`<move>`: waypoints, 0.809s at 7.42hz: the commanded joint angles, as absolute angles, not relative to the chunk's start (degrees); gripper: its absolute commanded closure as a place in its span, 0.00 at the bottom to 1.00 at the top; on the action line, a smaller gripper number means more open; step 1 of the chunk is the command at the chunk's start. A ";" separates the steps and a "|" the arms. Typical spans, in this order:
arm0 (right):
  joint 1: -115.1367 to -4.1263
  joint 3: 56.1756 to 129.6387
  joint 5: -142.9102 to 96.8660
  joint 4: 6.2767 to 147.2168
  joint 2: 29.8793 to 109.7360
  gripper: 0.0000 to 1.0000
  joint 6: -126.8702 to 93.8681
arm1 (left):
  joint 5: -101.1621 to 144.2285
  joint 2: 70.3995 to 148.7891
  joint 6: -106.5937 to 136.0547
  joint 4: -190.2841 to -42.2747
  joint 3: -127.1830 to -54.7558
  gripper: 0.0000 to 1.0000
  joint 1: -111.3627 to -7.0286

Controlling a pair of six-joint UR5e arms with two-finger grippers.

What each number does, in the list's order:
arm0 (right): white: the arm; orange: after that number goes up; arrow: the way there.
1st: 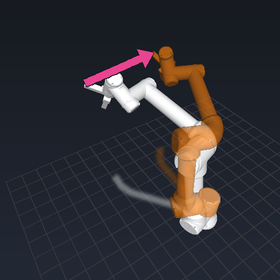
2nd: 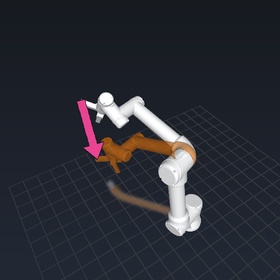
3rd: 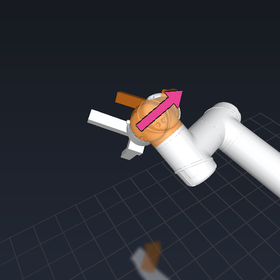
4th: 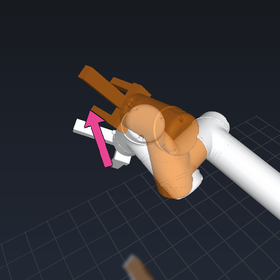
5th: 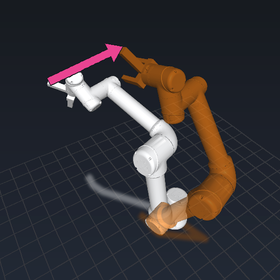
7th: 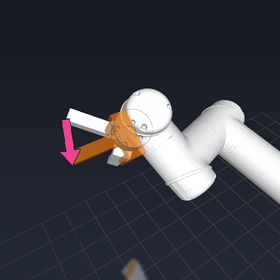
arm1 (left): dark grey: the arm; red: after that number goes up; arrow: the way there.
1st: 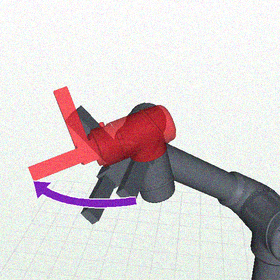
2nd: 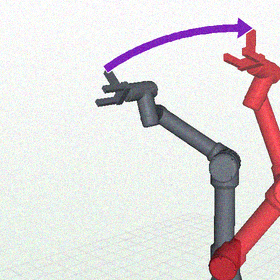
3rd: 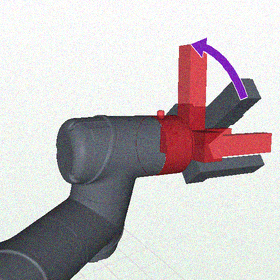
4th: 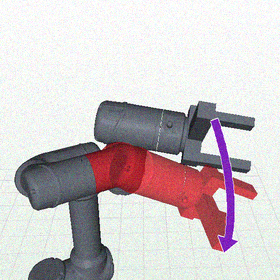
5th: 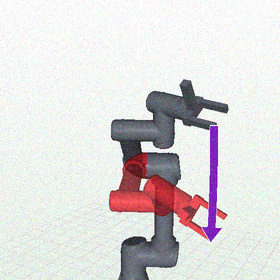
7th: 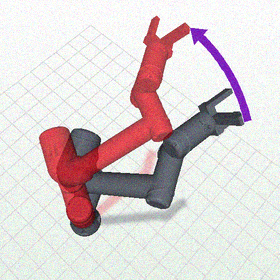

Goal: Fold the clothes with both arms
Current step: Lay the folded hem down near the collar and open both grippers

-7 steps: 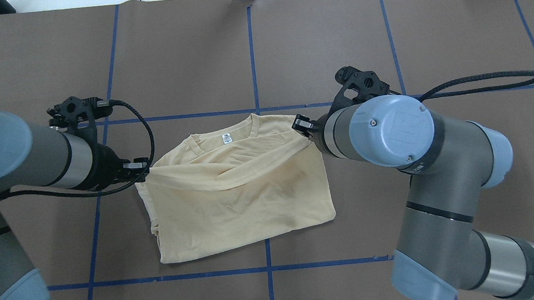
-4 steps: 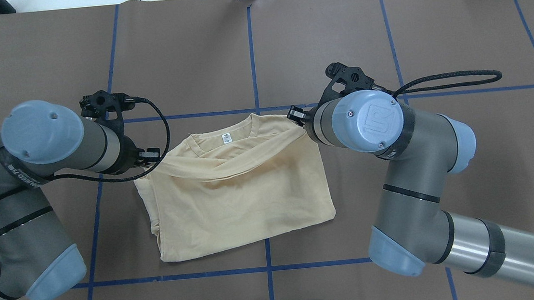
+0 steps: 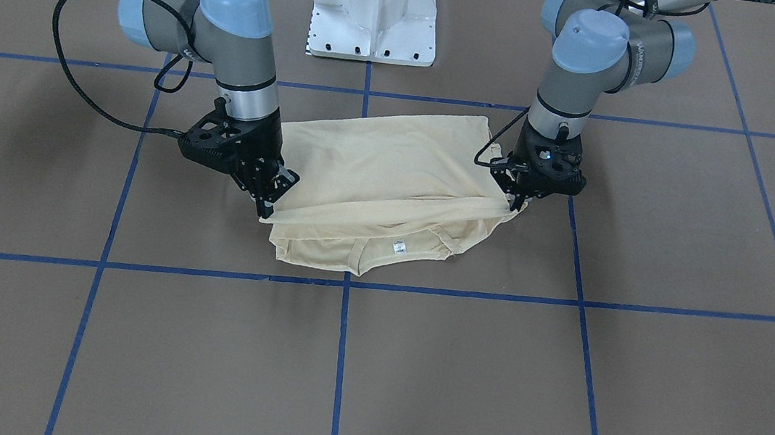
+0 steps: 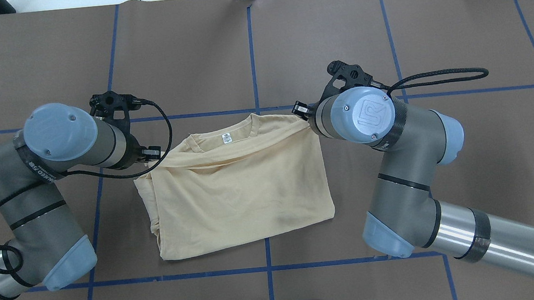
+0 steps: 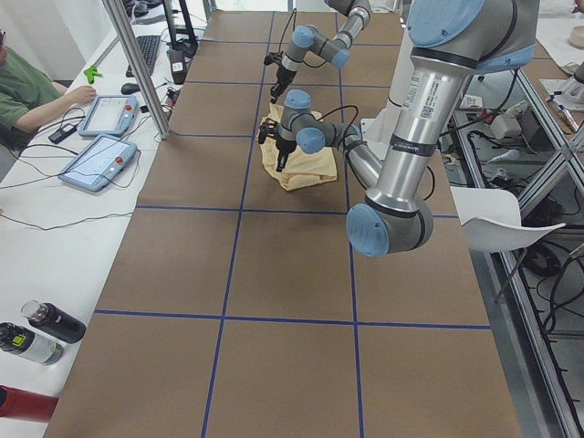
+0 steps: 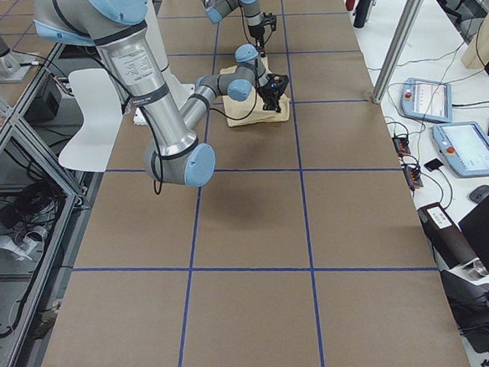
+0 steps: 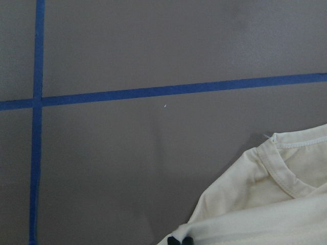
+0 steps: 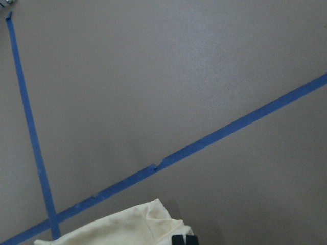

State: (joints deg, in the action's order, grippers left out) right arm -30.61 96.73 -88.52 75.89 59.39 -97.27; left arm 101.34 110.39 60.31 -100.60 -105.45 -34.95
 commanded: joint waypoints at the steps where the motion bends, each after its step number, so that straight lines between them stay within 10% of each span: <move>1: -31.46 95.89 -88.94 75.85 59.41 0.26 -97.04 | 101.25 110.39 57.14 -101.42 -105.38 0.67 -35.94; 2: -32.16 95.89 -89.12 75.85 58.54 0.00 -94.33 | 101.34 110.39 56.52 -101.60 -105.90 0.01 -36.03; 6: -35.42 95.89 -95.71 76.11 58.44 0.00 -92.20 | 108.01 106.11 54.67 -104.04 -112.30 0.00 -34.29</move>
State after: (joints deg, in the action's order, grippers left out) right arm -34.86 95.89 -94.98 76.09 58.25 -92.82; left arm 106.25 108.44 54.64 -102.39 -109.96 -35.46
